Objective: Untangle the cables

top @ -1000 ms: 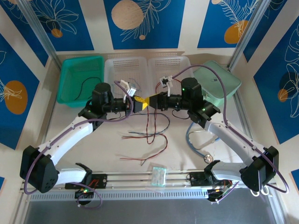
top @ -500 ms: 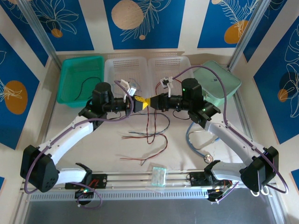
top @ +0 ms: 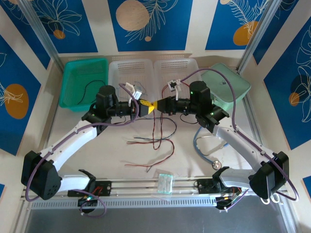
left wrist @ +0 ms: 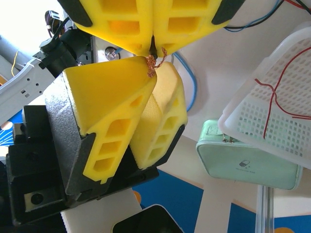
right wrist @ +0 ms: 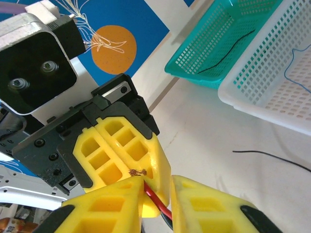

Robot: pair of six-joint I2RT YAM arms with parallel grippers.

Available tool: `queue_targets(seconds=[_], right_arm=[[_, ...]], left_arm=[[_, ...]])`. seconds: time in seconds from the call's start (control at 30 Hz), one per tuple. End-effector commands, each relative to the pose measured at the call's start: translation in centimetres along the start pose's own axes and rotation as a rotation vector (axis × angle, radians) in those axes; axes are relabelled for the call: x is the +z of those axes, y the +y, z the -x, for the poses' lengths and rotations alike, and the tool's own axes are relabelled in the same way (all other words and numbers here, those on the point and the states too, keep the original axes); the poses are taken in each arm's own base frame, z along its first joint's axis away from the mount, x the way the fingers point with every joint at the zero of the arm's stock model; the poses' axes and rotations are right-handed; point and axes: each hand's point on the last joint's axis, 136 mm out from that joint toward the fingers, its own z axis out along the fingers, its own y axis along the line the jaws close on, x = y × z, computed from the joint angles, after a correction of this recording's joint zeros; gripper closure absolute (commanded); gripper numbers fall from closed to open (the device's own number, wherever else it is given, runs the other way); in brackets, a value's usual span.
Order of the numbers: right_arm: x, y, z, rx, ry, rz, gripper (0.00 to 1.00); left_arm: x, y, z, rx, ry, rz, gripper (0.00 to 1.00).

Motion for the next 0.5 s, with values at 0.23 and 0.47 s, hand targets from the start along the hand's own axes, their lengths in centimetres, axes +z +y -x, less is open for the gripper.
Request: queue_targets(seconds=[0.23, 0.47], right_arm=[[0.49, 0.88, -0.15, 0.017, 0.012, 0.080, 0.76], [0.48, 0.72, -0.19, 0.026, 0.012, 0.081, 0.76]], left_arm=[[0.07, -1.25, 1.07, 0.029, -0.008, -0.045, 1.00], [0.11, -1.11, 0.92, 0.027, -0.007, -0.041, 1.00]])
